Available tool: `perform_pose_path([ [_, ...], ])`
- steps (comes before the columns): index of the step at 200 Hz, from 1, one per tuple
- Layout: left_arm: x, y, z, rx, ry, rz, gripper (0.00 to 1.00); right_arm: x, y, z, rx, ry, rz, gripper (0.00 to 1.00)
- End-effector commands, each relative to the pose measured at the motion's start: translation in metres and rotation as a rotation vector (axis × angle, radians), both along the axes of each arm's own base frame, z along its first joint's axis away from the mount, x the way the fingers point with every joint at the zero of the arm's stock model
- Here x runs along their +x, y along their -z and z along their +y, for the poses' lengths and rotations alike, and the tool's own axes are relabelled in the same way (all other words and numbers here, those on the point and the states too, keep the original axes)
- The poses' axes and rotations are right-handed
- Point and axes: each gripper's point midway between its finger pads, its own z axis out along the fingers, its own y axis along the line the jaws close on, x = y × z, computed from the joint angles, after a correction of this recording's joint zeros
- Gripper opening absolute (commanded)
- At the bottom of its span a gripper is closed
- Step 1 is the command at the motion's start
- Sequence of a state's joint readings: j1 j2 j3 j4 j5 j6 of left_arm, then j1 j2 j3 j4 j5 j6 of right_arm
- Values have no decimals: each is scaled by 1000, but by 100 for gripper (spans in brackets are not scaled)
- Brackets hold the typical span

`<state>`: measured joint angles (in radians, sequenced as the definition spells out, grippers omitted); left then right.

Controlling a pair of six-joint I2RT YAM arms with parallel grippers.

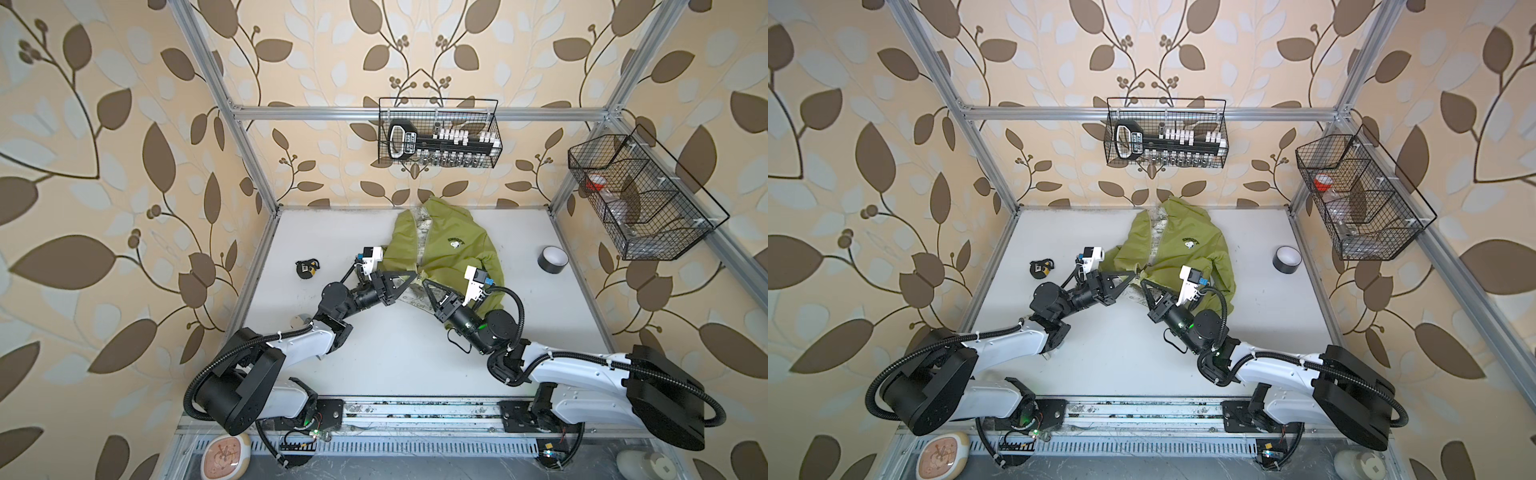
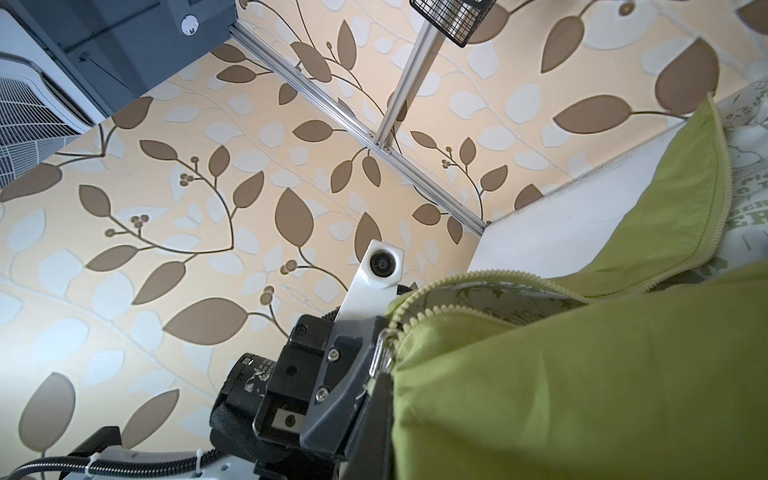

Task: Zip up the jacket

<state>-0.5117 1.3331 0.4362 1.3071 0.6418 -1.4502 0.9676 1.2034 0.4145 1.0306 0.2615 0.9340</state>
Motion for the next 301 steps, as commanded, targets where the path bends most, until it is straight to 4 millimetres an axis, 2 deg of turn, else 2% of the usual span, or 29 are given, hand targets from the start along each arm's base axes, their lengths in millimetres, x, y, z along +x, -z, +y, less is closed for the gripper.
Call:
perform_pose_path([
  [1,11,-32,18,-92,-119,-107,0,-19,23,13,-57,-112,39,0],
  [10,10,-32,18,-89,-119,-109,0,-22,27,16,-67,-130,47,0],
  [29,11,-32,18,-89,-122,-110,0,-34,37,21,-87,-172,57,16],
  [55,11,-31,18,-88,-122,-112,0,-56,66,20,-153,-206,93,40],
  [75,10,-30,18,-85,-121,-111,0,-73,93,14,-216,-232,128,48],
  [111,10,-27,17,-77,-117,-107,0,-86,135,-16,-382,-213,190,50],
  [134,10,-24,17,-73,-114,-99,0,-84,133,-41,-511,-175,171,54],
  [149,9,-23,17,-74,-110,-96,0,-78,126,-62,-568,-131,153,62],
  [168,7,-21,17,-69,-101,-86,0,-68,108,-93,-588,-44,137,76],
  [187,3,-14,17,-58,-90,-61,0,-58,83,-122,-601,49,110,83],
  [205,-2,-2,19,-40,-81,-24,0,-45,63,-136,-646,98,108,85],
  [221,-9,12,20,0,-70,20,0,-25,59,-143,-712,122,182,85],
  [257,-28,49,30,130,-86,110,0,39,79,-137,-808,91,403,80],
  [301,-45,100,50,283,-151,226,0,126,93,-100,-864,71,473,77],
])
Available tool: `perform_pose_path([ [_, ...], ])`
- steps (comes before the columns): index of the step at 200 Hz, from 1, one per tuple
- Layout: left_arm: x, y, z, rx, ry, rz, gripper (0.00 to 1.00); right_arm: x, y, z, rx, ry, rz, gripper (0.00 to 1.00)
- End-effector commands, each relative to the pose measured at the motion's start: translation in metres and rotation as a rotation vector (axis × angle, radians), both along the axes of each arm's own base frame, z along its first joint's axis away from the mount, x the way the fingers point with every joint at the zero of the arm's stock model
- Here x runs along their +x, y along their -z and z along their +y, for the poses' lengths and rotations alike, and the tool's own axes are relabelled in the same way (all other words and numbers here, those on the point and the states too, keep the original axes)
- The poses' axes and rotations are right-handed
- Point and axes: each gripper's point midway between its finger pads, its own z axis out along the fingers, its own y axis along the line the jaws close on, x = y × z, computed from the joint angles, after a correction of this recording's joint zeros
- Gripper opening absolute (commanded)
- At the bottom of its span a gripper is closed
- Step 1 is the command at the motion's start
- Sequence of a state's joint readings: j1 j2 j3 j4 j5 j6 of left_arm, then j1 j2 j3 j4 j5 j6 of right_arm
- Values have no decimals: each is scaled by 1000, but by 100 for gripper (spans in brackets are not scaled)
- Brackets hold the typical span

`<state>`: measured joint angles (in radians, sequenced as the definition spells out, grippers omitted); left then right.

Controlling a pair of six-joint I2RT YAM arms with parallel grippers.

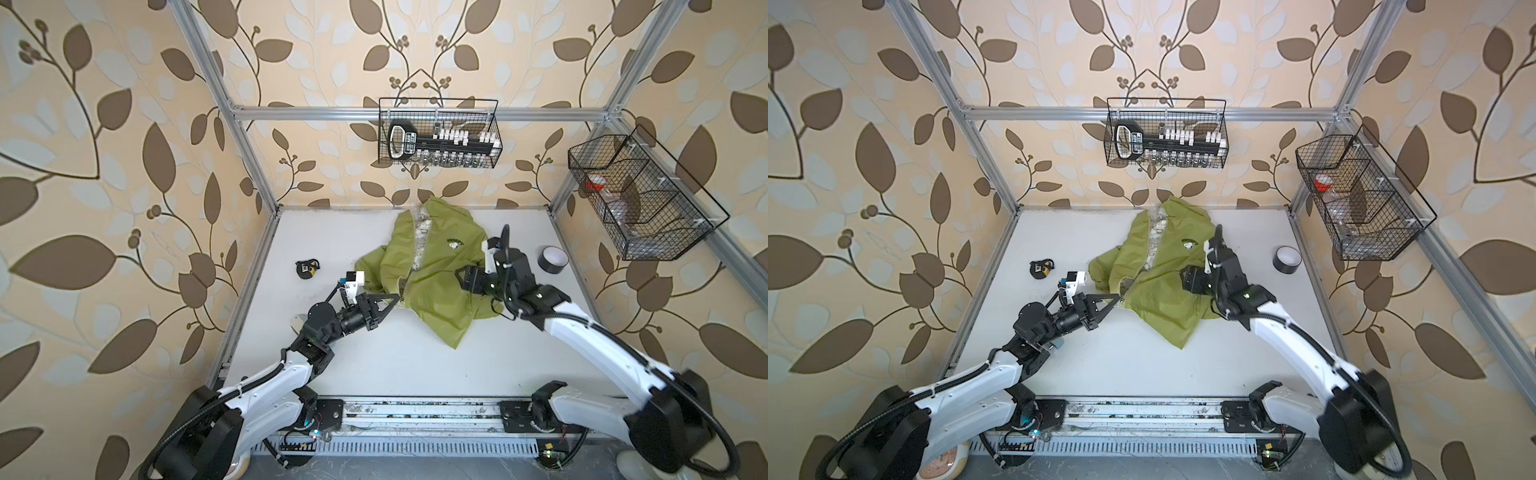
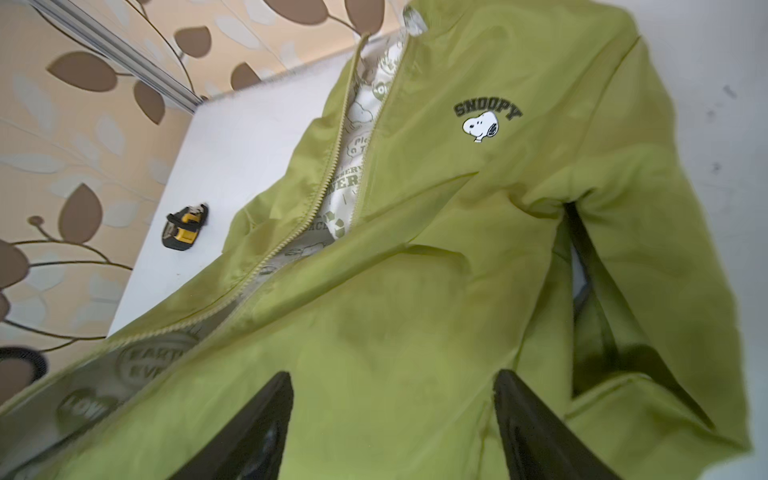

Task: Zip up the jacket

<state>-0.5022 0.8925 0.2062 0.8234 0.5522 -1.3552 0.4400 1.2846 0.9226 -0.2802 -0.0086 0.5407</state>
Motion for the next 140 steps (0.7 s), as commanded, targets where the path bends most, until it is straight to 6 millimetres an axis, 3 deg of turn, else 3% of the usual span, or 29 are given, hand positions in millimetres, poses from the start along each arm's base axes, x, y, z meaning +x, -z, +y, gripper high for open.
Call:
perform_pose_path([
  [1,-5,39,9,124,-34,71,0,30,0,21,-21,-49,11,77],
  [28,-4,52,12,152,-49,85,0,71,15,44,-53,-48,47,78],
  [36,-3,57,11,158,-48,95,0,85,11,55,-49,-56,36,78],
  [69,-3,74,6,158,-18,134,0,129,34,81,-146,-55,85,79],
  [104,-1,78,3,160,-9,139,0,166,47,91,-241,-7,77,75],
  [140,-2,80,3,170,-1,138,0,187,64,91,-312,38,93,74],
])
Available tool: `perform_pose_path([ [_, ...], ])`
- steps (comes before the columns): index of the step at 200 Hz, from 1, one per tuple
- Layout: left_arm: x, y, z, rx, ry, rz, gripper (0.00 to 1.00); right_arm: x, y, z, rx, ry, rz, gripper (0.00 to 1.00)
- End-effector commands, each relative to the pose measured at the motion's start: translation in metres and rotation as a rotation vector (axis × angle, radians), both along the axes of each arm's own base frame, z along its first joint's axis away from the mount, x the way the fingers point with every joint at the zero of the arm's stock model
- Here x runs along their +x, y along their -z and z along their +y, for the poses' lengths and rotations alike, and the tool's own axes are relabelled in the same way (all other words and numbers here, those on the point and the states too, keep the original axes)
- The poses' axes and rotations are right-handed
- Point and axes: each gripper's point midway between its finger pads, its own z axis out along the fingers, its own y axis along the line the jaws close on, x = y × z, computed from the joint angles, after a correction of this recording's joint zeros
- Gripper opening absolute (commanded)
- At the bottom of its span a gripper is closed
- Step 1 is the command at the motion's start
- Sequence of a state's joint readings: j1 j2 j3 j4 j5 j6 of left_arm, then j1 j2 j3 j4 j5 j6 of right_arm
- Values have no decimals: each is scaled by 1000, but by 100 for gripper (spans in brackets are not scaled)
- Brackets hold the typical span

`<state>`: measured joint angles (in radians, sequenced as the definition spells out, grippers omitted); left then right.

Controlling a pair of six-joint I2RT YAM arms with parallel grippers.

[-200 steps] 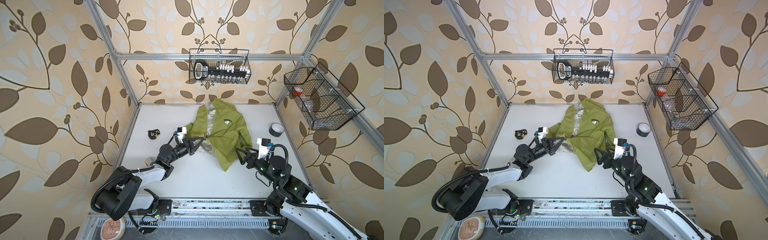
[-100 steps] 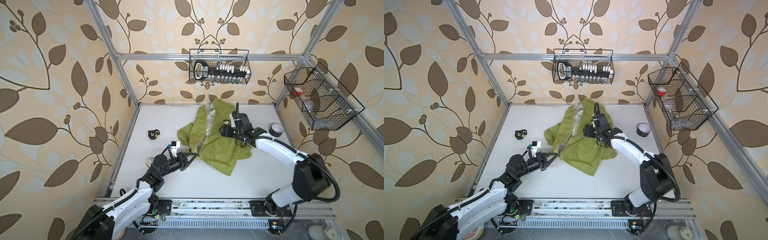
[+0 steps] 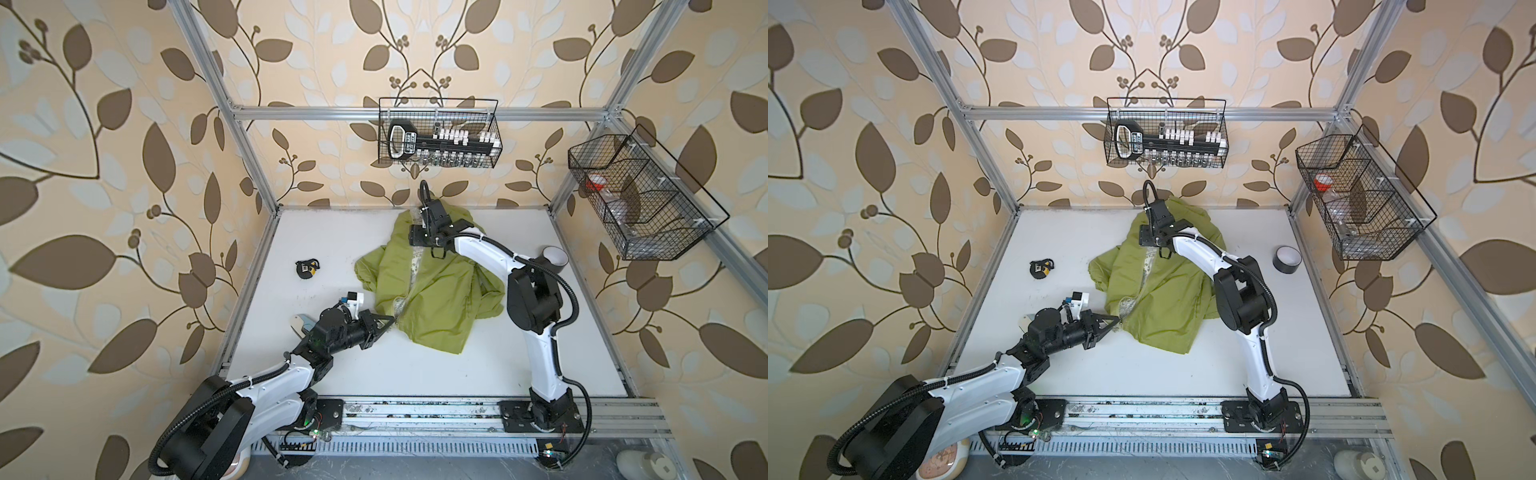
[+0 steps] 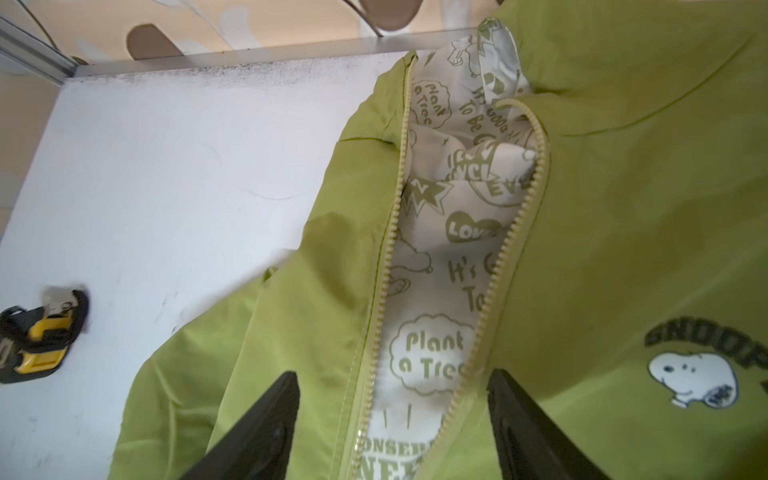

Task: Zip up the jacket

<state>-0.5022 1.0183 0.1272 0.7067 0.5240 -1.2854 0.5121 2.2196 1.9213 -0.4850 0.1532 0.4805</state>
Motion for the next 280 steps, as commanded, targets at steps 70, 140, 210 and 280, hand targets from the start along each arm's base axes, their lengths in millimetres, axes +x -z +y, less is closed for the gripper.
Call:
perform_pose_path([
  [70,-2,-13,-2,-19,31,-79,0,21,47,-2,-134,65,69,91],
  [140,-4,-13,0,-7,26,-83,0,26,86,1,-76,121,125,53],
  [210,0,4,-3,74,51,-73,0,11,88,-53,63,242,117,0],
  [280,22,4,-34,151,227,-124,0,-3,51,-163,274,425,69,0],
])
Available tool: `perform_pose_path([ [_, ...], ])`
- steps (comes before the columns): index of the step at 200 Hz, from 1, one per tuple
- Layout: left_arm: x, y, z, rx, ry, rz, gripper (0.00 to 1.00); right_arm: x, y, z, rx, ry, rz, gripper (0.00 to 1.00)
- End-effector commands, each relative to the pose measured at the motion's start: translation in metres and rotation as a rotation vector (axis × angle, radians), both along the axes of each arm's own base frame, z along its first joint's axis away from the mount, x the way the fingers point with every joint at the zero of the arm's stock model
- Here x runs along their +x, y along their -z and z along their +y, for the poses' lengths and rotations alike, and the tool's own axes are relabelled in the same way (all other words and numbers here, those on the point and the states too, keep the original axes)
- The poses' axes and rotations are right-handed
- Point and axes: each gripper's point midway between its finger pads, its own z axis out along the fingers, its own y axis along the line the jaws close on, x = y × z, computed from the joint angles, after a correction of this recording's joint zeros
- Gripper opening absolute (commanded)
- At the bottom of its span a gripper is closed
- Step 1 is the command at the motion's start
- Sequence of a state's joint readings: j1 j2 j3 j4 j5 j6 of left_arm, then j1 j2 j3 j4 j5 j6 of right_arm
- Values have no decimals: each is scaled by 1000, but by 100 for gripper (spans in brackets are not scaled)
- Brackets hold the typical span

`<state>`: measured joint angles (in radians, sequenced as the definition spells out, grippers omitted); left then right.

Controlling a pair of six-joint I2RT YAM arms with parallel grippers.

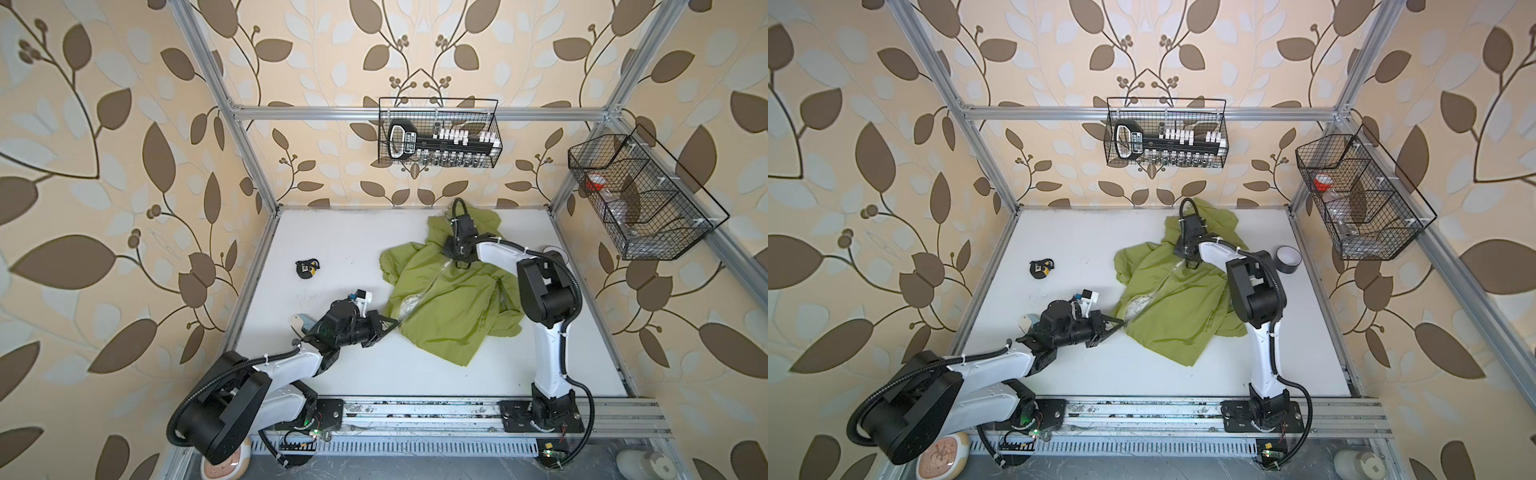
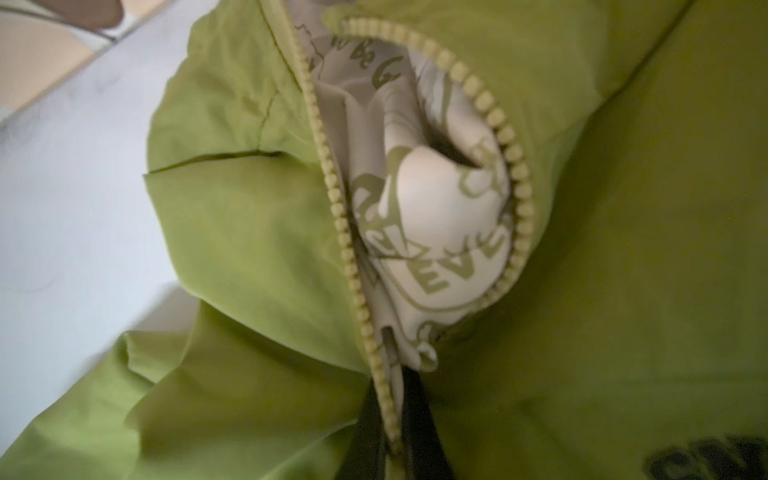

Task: Zip up the jacket

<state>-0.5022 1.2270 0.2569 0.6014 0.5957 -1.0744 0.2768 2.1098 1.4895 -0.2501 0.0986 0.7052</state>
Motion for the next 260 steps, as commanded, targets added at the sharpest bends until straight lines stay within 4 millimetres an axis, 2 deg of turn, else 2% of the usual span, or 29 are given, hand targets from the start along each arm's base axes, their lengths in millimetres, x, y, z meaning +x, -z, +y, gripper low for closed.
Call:
perform_pose_path([
  [1,13,-22,-17,-14,108,-108,0,6,-26,-27,111,68,-72,0],
  [27,29,-32,-36,-38,199,-111,0,10,-36,-59,147,121,-82,0],
  [33,33,-27,-42,-43,223,-90,0,11,-37,-64,157,130,-87,0],
  [69,51,-26,-65,-100,311,-33,0,18,-38,-67,228,116,-83,0],
  [102,56,-19,-65,-91,289,-14,0,9,-43,-67,264,101,-103,35],
  [128,54,-11,-60,-63,260,-2,0,-3,-54,-70,232,77,-109,58],
  [143,53,-9,-57,-52,245,1,0,-12,-67,-73,203,67,-126,63],
  [166,50,-5,-51,-26,220,11,0,-27,-91,-76,159,43,-176,64],
  [173,48,-4,-50,-18,216,13,0,-38,-87,-73,143,28,-166,64],
  [193,45,-1,-44,10,196,14,0,-59,-103,-63,107,-23,-201,64],
  [221,41,7,-36,39,159,45,0,-94,-110,-25,65,-161,-217,64],
  [260,33,25,-31,43,132,94,1,-151,-94,28,6,-321,-201,64],
])
